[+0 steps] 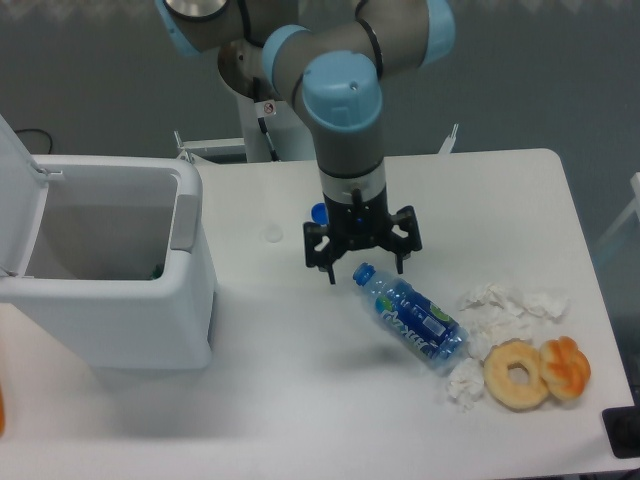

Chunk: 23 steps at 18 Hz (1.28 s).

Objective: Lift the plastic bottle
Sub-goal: 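Lower the gripper over the bottle's middle, fingers straddling it, then close the gripper fingers around the bottle's labelled body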

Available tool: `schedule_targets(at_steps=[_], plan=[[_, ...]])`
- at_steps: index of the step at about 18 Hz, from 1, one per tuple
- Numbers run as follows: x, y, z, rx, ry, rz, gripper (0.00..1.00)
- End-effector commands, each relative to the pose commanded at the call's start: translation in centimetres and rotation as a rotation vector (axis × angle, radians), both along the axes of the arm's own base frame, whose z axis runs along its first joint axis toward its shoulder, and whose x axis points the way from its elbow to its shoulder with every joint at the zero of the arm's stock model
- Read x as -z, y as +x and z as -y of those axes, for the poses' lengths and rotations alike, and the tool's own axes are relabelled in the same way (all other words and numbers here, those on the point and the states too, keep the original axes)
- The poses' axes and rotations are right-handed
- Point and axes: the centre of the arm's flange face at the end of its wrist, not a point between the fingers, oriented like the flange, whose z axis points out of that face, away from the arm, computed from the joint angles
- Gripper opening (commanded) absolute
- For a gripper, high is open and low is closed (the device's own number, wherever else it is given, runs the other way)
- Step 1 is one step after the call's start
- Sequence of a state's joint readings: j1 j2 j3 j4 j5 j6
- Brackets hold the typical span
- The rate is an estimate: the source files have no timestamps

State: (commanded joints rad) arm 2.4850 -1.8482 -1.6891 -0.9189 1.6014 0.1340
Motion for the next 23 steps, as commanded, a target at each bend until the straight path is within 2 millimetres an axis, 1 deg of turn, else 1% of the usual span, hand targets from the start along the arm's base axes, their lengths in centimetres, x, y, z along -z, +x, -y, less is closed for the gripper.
schedule_targets(at_steps=[2,3,4,7,11,14,18,20,23], plan=[[1.1,-1.5,-0.5,-0.103,0.011,0.022,1.0],[2.2,-2.8,-0.3,-0.156,0.009,0.038,1.0],[3.1,-3.6,0.0,-0.173,-0.001,0.045,1.0],[3.5,-5.6,0.6,-0.203,-0.001,0.044,1.0],[5.7,-8.1,1.9,-0.242,-0.016,0.071,1.0],[7.6,-9.6,2.4,-0.26,-0.03,0.091,1.0],[9.9,-10.6,2.3,-0.283,-0.043,0.114,1.0],[10.0,-11.5,1.8,-0.319,-0.032,0.112,1.0],[11.3,-12.2,1.4,-0.335,-0.038,0.123,1.0]])
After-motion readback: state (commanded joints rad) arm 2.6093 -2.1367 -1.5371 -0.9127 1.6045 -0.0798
